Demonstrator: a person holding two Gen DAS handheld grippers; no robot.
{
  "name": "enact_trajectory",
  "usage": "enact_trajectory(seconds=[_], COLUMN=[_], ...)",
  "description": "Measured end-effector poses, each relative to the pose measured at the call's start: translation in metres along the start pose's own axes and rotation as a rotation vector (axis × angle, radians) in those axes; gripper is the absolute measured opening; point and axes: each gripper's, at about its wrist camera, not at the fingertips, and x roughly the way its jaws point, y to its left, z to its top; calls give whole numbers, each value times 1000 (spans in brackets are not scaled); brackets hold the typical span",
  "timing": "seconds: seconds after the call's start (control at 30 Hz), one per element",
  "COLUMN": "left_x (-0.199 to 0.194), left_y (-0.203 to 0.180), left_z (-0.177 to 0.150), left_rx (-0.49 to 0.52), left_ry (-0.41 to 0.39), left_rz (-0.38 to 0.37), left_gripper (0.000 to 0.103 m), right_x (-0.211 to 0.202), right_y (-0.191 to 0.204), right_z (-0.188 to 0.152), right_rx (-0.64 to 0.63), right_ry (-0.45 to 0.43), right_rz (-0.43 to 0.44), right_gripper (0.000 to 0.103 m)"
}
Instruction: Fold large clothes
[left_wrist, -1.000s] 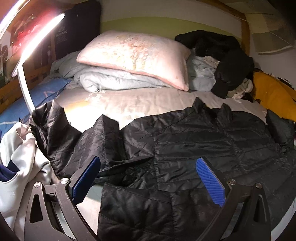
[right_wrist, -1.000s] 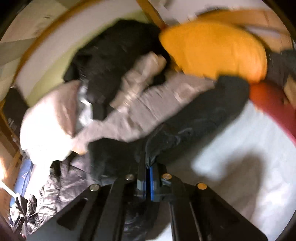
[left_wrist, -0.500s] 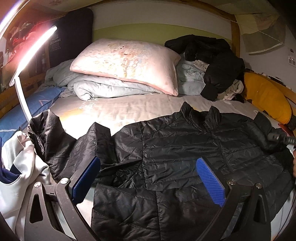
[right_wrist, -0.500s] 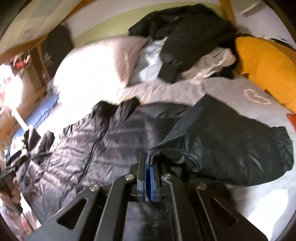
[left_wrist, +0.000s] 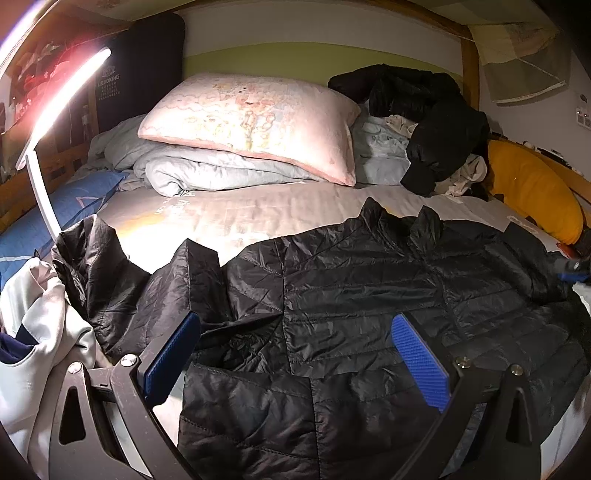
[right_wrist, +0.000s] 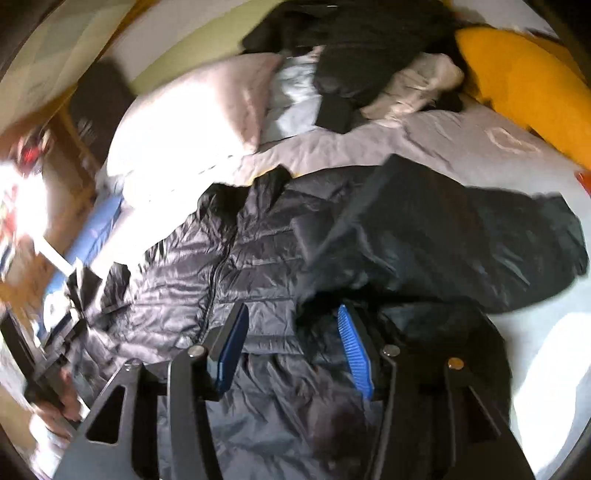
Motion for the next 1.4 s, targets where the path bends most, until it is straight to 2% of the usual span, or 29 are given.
enact_trajectory(seconds=[0.1,0.17,0.2,0.27,0.4,0.5,0.57,0.63,0.73,0.83,0.9,0.93,0.97,1.0,1.03,1.07,1.13,1.2,1.3,1.37,1.4], left_x=[0,-1,-2,-1,0,2,2,3,5,8,10,11,11,10,9,8,7,5,1,1,1], left_y=[1,2,2,2,3,2,3,3,3,5,6,6,5,4,2,1,-1,-3,-6,-8,-9], left_z=[-1,-1,-1,0,-1,-2,-2,-2,-3,-4,-4,-5,-5,-5,-5,-5,-4,-4,-3,-3,-3], left_rx=[3,4,3,-1,-2,-2,-6,-6,-5,-25,-31,-30,-26,-21,-14,-9,-8,-8,15,24,24], left_ry=[-1,-8,-12,-11,-2,2,5,7,17,38,52,56,57,56,55,55,55,48,27,28,35], left_rz=[2,5,7,7,8,11,9,7,5,-7,-16,-19,-23,-29,-38,-48,-66,-69,-54,-53,-58], left_gripper=[103,103,103,103,103,103,103,103,103,103,103,103,102,101,96,92,87,82,72,55,53], right_x=[-25,-35,-39,-42,-34,-24,-14,-1,5,7,12,15,20,20,19,17,14,3,-24,-32,-33], right_y=[-2,-9,-16,-37,-91,-133,-156,-179,-198,-208,-208,-209,-210,-210,-210,-210,-206,-194,-138,-102,-80], right_z=[7,13,16,23,37,43,45,44,39,38,39,39,39,39,38,38,39,42,48,43,38], right_rx=[-55,-56,-36,35,128,195,216,244,293,351,348,343,338,337,343,359,390,361,162,57,21], right_ry=[-127,-168,-177,-188,-139,-100,-44,82,117,110,114,115,129,115,98,87,69,4,-174,-244,-245], right_rz=[-122,-165,-180,-199,-249,-357,-420,-508,-471,-399,-367,-353,-377,-427,-450,-432,-331,-327,-370,-286,-195], right_gripper=[67,77,81,94,96,96,96,96,96,96,91,77,61,50,25,7,5,5,5,5,5])
